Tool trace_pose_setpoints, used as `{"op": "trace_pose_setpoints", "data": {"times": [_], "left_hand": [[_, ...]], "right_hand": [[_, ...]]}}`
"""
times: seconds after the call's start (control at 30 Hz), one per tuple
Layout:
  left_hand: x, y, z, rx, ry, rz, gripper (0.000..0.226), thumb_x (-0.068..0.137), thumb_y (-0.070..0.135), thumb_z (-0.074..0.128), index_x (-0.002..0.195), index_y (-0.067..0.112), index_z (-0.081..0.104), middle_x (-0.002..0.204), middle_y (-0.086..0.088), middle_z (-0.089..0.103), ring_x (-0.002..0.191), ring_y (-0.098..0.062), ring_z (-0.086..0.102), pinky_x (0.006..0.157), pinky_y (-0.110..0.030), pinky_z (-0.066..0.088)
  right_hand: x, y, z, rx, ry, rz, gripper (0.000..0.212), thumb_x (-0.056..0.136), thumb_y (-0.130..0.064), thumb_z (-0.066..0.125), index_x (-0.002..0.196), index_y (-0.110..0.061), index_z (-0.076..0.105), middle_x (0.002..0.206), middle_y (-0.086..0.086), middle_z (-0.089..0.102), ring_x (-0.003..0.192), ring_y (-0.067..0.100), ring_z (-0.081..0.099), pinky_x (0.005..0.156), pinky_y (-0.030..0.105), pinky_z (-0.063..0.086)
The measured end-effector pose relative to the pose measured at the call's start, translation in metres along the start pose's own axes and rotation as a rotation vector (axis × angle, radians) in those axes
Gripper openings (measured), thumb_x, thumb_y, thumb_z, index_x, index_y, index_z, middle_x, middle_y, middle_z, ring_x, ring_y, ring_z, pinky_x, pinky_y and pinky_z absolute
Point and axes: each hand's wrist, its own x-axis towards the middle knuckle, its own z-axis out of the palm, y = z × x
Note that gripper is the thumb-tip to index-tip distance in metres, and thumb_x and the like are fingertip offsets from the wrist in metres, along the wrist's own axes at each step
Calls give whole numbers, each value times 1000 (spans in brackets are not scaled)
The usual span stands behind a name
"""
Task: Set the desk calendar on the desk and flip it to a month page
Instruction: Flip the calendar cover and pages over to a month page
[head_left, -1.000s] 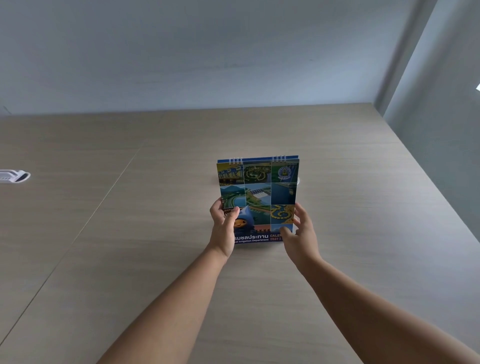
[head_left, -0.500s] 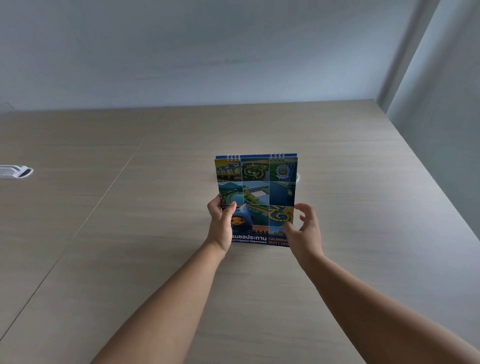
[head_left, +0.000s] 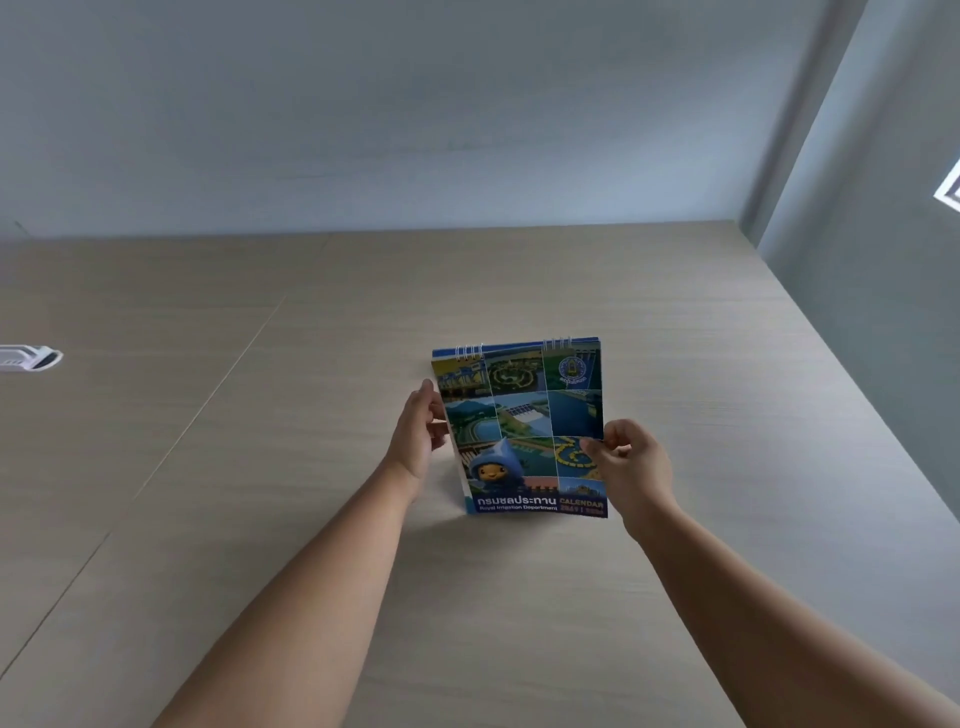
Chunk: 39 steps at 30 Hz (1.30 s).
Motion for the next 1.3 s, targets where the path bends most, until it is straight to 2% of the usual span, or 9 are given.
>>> {"op": "trace_pose_setpoints", "data": {"times": [0.1, 0.3, 0.47, 0.6, 0.73, 0.87, 1.07, 1.17, 1.3], "left_hand": [[-3, 6, 8, -42, -63, 19, 59, 101, 52, 25, 120, 11, 62, 105, -7, 71, 93, -19, 66, 77, -31, 46], [-2, 18, 17, -195, -147, -8, 64, 99, 57, 21, 123, 14, 62, 107, -7, 76, 95, -17, 74, 71, -27, 59], [0, 32, 11, -209, -87, -3, 71, 97, 63, 18, 140, 17, 52, 134, -7, 61, 126, -24, 54, 102, -36, 38], [4, 30, 2, -219, -92, 3, 74, 98, 62, 16, 137, 10, 53, 132, -12, 62, 127, -30, 54, 112, -45, 35], [-1, 27, 8, -122, -115, 24, 62, 100, 57, 11, 107, 29, 66, 90, 17, 78, 97, -9, 65, 80, -31, 49], [-5, 31, 11, -74, -127, 24, 59, 100, 56, 11, 104, 33, 65, 93, 14, 75, 94, -9, 64, 74, -29, 47], [0, 35, 5, 3, -149, 40, 67, 97, 63, 9, 106, 35, 69, 106, 8, 75, 104, -14, 64, 82, -31, 44], [3, 36, 3, 12, -145, 22, 73, 96, 65, 7, 112, 30, 69, 110, 5, 75, 106, -12, 65, 85, -34, 42], [4, 33, 0, -38, -161, 0, 68, 97, 62, 10, 122, 27, 63, 110, 4, 73, 101, -12, 66, 79, -31, 48]], "right_hand": [[2, -2, -2, -2, -27, 25, 20, 83, -21, 68, 83, -6, 55, 68, 1, 51, 61, 20, 46, 51, 28, 33], [0, -4, -11, 3, -170, 68, 20, 90, -24, 62, 84, -13, 46, 76, 14, 61, 56, 19, 43, 48, 26, 32], [-3, -52, -31, 324, -243, 33, 22, 91, -12, 60, 98, -21, 41, 79, 17, 70, 54, 21, 63, 47, 29, 50], [-1, -117, -64, 638, -498, -64, 16, 83, -7, 60, 93, -18, 67, 75, 10, 72, 59, 18, 69, 53, 26, 58], [17, -165, -61, 946, -583, 15, 24, 86, -28, 50, 101, -17, 65, 102, 14, 74, 86, 27, 71, 79, 33, 56], [35, -194, -34, 719, -531, -95, 41, 89, -34, 49, 129, -26, 50, 133, 2, 58, 121, 24, 53, 109, 42, 34], [47, -149, 14, -339, -413, -324, 36, 96, -26, 48, 131, -18, 56, 131, 6, 55, 124, 28, 52, 89, 33, 44], [48, -122, 22, -297, -241, -349, 46, 90, -17, 58, 136, -19, 51, 143, 5, 42, 127, 24, 48, 88, 27, 43], [35, -87, 31, -49, -86, -114, 61, 85, -15, 62, 142, -18, 39, 147, 7, 37, 118, 24, 52, 98, 41, 50]]}}
